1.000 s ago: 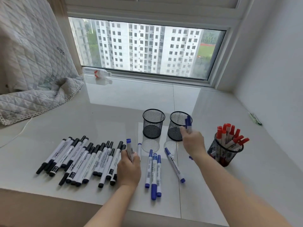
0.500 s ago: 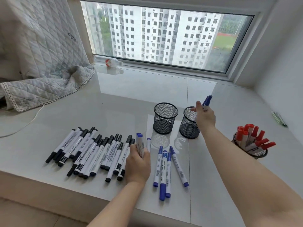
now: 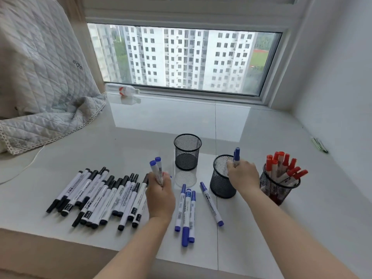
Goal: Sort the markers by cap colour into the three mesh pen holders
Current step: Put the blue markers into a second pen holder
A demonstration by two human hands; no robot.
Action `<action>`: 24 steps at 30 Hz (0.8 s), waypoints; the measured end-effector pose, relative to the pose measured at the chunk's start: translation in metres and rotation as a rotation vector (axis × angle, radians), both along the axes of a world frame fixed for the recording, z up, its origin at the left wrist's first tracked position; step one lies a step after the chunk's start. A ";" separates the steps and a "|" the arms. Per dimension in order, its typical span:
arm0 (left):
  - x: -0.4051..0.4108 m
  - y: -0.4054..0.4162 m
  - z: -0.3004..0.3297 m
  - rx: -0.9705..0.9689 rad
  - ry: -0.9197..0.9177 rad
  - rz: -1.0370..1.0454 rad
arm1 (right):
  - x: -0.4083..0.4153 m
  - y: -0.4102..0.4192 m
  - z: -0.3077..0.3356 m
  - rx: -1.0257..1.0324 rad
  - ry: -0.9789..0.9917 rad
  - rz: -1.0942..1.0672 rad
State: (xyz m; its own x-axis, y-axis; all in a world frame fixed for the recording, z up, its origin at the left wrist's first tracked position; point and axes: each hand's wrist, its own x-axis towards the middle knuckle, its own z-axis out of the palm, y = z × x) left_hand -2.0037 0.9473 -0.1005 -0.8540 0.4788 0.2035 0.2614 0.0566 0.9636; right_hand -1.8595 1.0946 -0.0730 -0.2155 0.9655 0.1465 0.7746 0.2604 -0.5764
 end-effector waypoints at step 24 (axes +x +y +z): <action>0.100 0.096 0.034 0.015 -0.472 -0.476 | 0.057 -0.043 -0.012 0.050 0.540 -0.116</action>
